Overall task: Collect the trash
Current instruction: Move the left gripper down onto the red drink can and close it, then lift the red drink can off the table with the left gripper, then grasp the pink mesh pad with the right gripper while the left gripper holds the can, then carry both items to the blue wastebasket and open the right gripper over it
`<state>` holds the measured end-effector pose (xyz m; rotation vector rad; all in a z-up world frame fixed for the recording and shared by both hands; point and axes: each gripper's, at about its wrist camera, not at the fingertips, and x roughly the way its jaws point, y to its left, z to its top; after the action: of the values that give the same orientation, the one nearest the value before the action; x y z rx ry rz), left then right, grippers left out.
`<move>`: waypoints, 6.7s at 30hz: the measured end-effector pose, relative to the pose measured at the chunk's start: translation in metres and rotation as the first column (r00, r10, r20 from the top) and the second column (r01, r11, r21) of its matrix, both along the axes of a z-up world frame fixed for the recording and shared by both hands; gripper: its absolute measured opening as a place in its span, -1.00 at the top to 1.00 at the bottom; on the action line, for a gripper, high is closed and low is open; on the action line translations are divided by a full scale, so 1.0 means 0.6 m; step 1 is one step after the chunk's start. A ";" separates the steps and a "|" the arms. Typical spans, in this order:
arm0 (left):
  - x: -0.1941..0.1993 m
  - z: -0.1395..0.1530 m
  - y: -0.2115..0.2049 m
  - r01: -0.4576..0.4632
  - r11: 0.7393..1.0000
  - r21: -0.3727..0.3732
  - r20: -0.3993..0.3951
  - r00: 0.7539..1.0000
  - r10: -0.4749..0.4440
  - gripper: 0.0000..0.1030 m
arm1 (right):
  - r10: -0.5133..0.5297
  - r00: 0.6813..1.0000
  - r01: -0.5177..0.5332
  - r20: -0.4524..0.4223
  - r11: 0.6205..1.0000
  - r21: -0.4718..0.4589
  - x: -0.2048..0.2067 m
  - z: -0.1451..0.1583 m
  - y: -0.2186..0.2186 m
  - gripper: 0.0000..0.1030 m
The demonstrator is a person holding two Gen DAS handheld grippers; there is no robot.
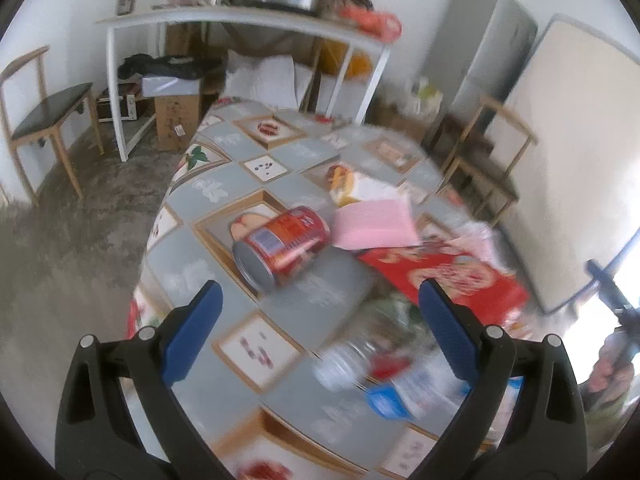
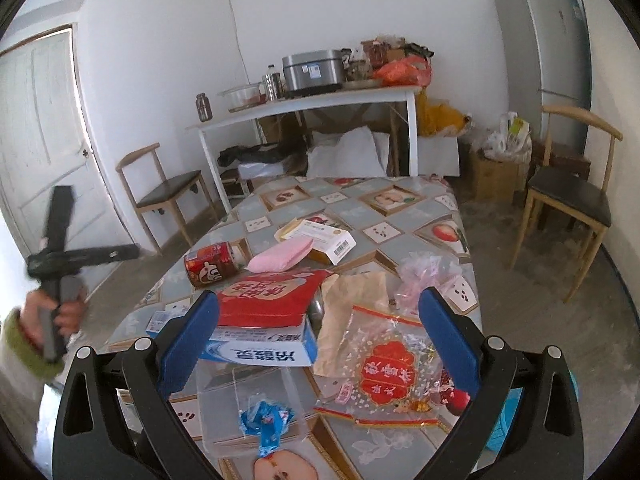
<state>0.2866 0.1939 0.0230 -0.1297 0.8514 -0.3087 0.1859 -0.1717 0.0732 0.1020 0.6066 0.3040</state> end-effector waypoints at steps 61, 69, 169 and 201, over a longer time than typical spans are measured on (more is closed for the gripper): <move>0.164 -0.073 -0.039 0.136 0.965 0.224 -0.078 0.990 -0.121 -0.09 | 0.001 0.987 0.008 -0.159 0.998 0.059 0.032 -0.040 -0.017 -0.88; 0.185 -0.086 -0.031 0.079 0.980 0.182 -0.078 0.995 -0.065 -0.22 | -0.013 0.987 0.020 -0.158 0.999 0.045 0.026 -0.028 -0.007 -0.88; -0.018 0.140 -0.570 0.504 0.864 0.021 -0.063 0.863 -0.502 -0.20 | -0.113 0.900 0.334 -0.420 0.799 0.501 -0.038 0.014 -0.506 0.50; 0.048 -0.252 -1.078 0.653 0.751 0.094 -0.466 0.696 -0.547 -0.20 | -0.359 0.329 0.823 -0.873 0.562 0.079 0.081 -0.732 -0.761 -0.06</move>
<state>0.3153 -0.4531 -0.1285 0.3600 1.3463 -0.8171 0.2343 -0.6280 -0.3658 1.0706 1.3189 -0.4306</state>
